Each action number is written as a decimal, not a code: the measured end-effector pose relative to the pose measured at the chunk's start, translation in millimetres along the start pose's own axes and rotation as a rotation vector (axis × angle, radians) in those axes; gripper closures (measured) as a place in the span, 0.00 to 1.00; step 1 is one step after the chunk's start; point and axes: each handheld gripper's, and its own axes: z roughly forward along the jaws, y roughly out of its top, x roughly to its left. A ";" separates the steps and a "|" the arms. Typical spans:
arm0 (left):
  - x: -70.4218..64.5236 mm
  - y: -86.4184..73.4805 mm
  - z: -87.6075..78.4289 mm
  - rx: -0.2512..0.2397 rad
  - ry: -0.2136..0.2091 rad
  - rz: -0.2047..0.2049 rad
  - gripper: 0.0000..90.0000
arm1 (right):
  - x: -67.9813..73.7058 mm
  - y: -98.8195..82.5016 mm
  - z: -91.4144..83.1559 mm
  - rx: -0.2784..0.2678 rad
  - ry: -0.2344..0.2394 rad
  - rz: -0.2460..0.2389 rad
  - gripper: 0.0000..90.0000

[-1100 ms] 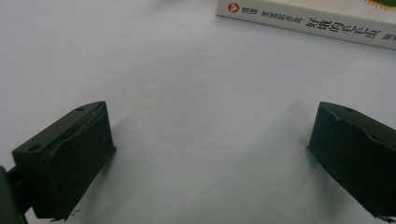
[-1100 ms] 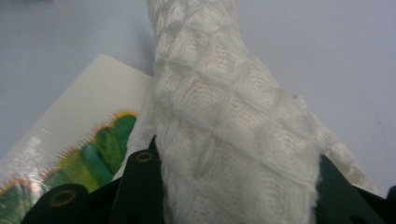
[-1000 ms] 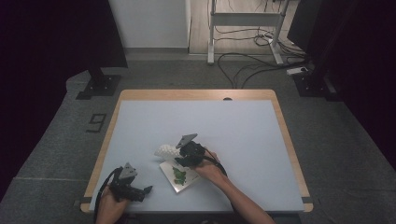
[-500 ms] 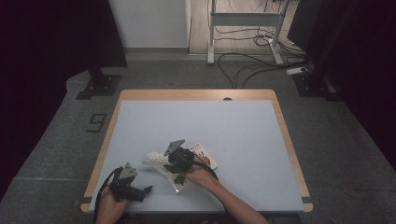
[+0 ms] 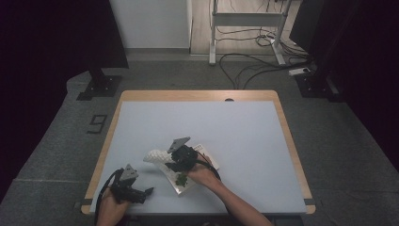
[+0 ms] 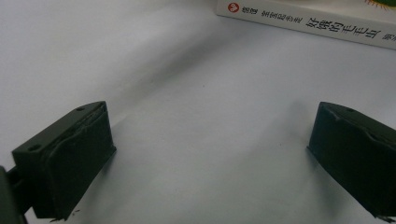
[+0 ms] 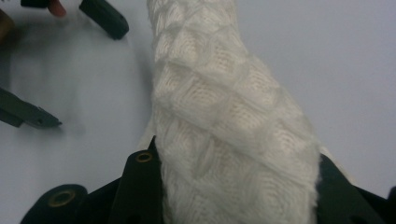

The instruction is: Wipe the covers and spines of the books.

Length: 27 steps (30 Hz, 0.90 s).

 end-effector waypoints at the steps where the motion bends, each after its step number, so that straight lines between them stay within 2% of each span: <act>1: 0.0 0.0 0.0 0.001 -0.001 0.001 0.00 | -0.6 1.2 -2.2 -0.004 -0.003 -0.002 0.67; 17: 0.0 0.0 0.1 0.000 0.000 0.000 0.00 | -11.6 16.0 -35.2 -0.038 -0.036 -0.007 0.67; 27: 0.1 0.0 0.1 0.000 0.001 0.003 0.00 | -19.8 10.1 -52.7 -0.048 -0.063 -0.001 0.66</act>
